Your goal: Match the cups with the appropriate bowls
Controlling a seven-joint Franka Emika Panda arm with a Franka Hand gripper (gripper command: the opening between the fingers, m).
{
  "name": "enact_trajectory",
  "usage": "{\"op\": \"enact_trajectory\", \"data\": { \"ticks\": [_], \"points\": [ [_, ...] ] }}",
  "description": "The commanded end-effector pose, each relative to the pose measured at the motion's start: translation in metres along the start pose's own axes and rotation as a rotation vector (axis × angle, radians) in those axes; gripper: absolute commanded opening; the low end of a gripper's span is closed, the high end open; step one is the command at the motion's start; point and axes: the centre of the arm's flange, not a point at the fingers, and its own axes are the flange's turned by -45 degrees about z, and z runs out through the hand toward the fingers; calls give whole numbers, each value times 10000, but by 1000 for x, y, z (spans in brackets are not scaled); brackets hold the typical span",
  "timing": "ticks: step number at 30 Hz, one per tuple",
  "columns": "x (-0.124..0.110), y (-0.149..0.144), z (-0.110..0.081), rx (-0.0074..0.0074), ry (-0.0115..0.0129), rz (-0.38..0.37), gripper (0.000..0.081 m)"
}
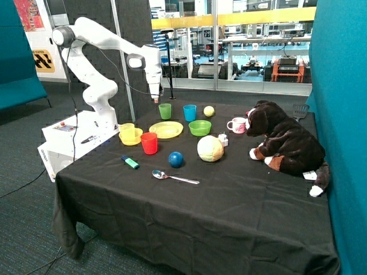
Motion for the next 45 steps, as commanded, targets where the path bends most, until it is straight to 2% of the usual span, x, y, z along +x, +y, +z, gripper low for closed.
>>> {"op": "enact_trajectory", "data": {
  "ticks": [1, 10, 27, 45],
  "points": [
    [23, -15, 15, 9, -39, -165, 374],
    [28, -25, 26, 9, -39, -249, 375],
    [21, -33, 46, 9, -39, -199, 362],
    [30, -37, 50, 10, -39, -362, 357]
  ]
}}
